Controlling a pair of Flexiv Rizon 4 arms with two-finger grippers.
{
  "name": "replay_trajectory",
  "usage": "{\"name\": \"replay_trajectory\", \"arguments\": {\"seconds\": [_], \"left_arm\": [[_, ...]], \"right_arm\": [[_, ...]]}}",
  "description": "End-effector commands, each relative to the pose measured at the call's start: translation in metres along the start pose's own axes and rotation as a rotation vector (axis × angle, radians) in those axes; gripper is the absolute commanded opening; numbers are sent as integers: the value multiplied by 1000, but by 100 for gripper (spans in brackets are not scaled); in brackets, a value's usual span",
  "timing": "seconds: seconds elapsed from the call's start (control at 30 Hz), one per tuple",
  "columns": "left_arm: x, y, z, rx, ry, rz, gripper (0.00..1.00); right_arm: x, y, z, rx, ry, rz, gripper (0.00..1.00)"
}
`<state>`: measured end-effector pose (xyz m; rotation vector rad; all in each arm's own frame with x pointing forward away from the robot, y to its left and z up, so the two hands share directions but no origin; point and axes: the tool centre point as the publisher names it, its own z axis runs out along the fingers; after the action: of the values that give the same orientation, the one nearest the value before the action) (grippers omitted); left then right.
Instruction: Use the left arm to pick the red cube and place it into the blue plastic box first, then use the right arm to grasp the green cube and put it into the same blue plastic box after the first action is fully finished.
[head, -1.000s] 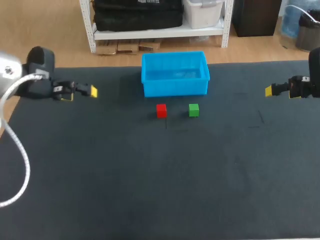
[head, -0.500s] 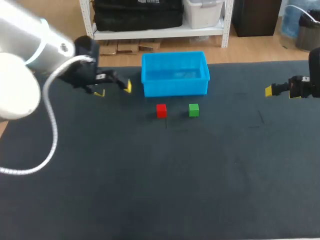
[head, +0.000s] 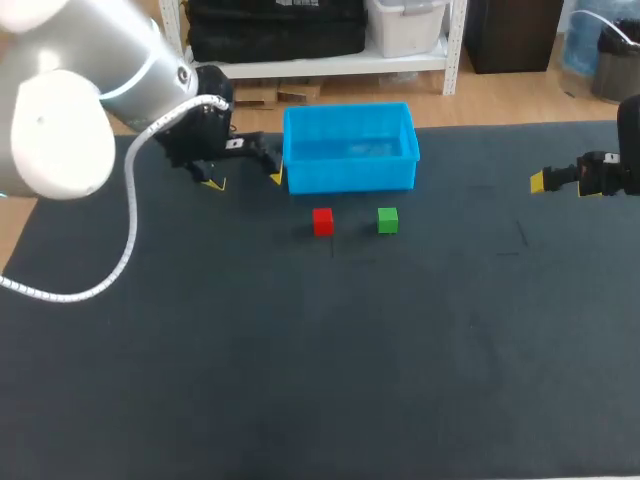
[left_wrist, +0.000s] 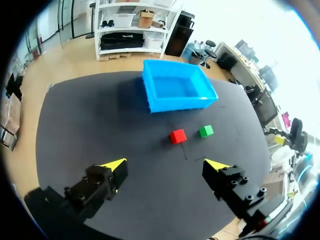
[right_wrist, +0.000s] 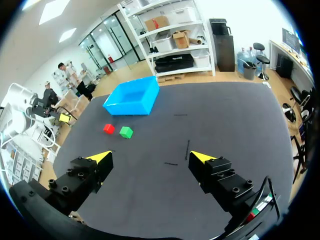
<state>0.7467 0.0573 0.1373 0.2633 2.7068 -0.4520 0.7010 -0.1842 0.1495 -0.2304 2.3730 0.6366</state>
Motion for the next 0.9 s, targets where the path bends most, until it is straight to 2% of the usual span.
{"name": "replay_trajectory", "arguments": {"seconds": [0.03, 0.37, 0.43, 0.47, 0.57, 0.6, 0.67, 0.73, 0.77, 0.83, 0.9], "left_arm": [[-1, -2, 0, -26, 2, -2, 100], [-1, -2, 0, -26, 2, -2, 100], [-6, -9, 3, -30, 22, -10, 100], [-8, -14, 5, -75, 44, -1, 100], [-16, -25, 11, -104, 95, -6, 100], [-17, -26, 13, -120, 107, -12, 100], [-23, -29, 18, -96, 135, -54, 100], [-27, -33, 24, -144, 160, -73, 100], [-29, -35, 27, -133, 162, -76, 100], [-33, -40, 33, -180, 183, -82, 100], [-35, -43, 39, -187, 196, -84, 100]], "right_arm": [[0, 0, 0, 0, 1, 0, 100], [0, 0, 0, 0, 1, 0, 100], [0, 0, 0, 0, 1, 0, 100], [0, 0, 0, 0, 1, 0, 100], [0, 0, 0, 0, 1, 0, 100], [0, 0, 0, 0, 1, 0, 100], [0, 0, 0, 0, 1, 0, 100], [0, 0, 0, 0, 1, 0, 100], [0, 0, 0, 0, 1, 0, 100], [0, 0, 0, 0, 1, 0, 100], [0, 0, 0, 0, 1, 0, 100]]}}
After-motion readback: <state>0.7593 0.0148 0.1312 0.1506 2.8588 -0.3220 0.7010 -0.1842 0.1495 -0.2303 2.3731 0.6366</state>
